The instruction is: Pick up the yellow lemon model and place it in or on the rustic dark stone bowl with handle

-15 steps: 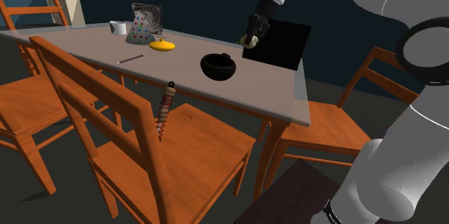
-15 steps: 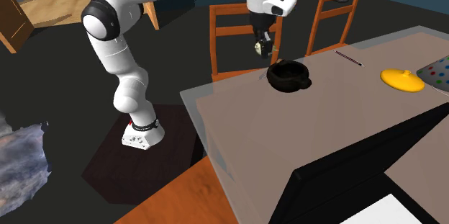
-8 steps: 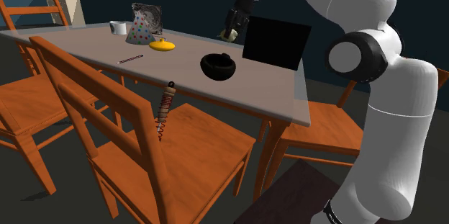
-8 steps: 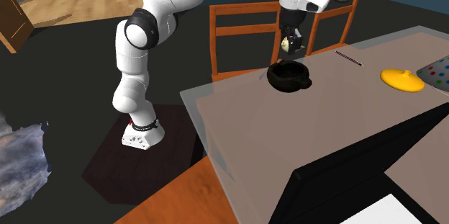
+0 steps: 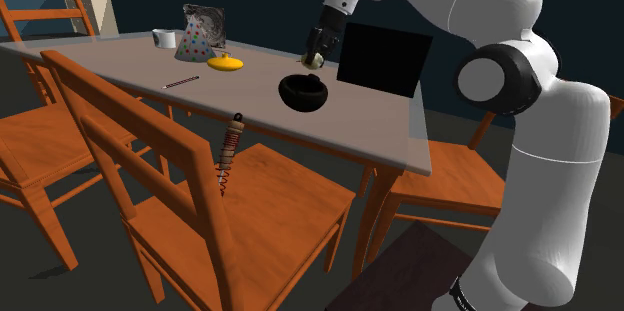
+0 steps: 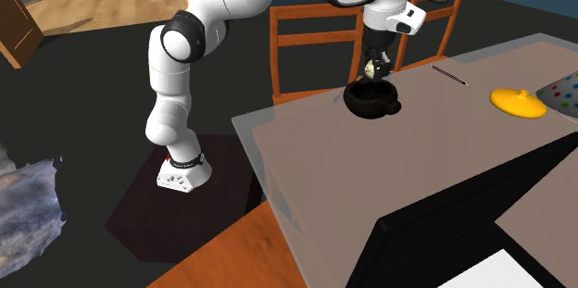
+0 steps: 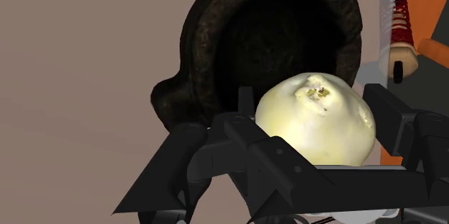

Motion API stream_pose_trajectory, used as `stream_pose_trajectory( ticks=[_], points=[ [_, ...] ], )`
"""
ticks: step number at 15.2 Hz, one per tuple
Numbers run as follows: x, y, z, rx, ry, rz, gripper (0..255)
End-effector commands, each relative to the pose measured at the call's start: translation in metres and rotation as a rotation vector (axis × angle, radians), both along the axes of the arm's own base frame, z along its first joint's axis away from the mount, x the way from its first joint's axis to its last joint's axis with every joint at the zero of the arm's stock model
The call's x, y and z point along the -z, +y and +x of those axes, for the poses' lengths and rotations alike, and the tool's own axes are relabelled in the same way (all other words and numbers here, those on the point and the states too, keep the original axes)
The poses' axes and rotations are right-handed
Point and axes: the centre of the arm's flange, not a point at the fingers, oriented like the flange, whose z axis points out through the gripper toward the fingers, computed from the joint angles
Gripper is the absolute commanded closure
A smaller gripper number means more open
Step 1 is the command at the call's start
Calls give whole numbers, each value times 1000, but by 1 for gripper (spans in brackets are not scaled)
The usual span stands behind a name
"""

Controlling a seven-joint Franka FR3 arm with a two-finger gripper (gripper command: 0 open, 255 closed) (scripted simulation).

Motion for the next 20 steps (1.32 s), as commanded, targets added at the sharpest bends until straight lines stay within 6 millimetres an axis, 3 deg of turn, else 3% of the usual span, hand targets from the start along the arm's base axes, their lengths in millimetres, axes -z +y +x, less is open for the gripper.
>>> stream_pose_trajectory(
  ticks=[1,6,14,15,20],
  points=[
    [10,0,-1,0,-1,0,255],
    [36,0,-1,0,-1,0,255],
    [38,0,-1,0,-1,0,255],
    [38,0,-1,0,-1,0,0],
    [38,0,-1,0,-1,0,0]
  ],
)
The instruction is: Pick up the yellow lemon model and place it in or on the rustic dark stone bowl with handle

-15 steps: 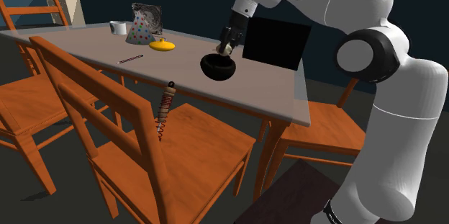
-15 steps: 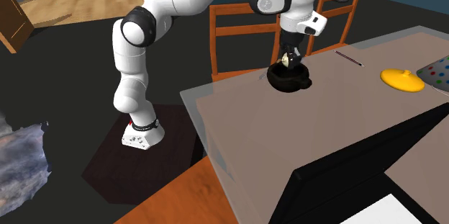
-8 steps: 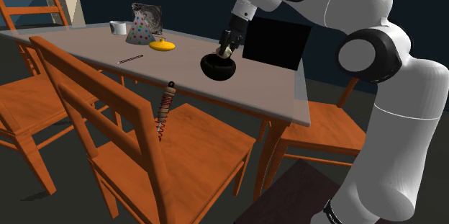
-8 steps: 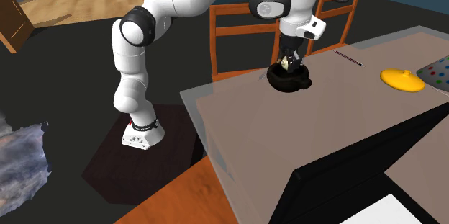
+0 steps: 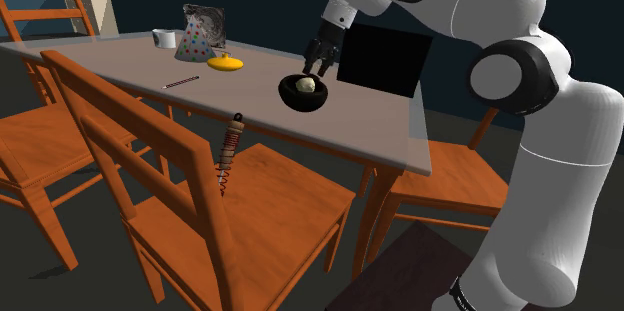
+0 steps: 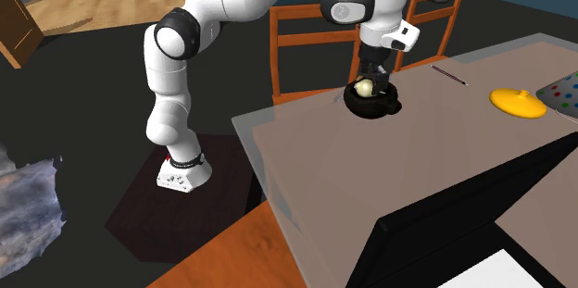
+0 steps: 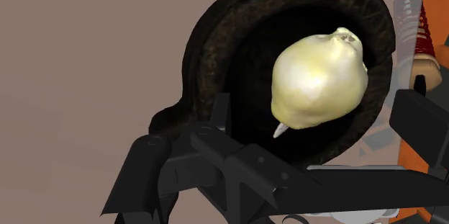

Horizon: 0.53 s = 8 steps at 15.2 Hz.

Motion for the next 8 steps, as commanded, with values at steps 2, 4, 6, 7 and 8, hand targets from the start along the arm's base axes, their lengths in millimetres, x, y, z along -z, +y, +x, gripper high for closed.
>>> stream_pose_trajectory(
  ticks=[2,4,6,7,8],
  points=[
    [-25,-7,-3,0,0,0,0],
    [-48,-13,-6,0,0,0,0],
    [-48,-13,-7,0,0,0,0],
    [-48,-13,-6,0,0,0,0],
    [-48,-13,-6,0,0,0,0]
  ],
)
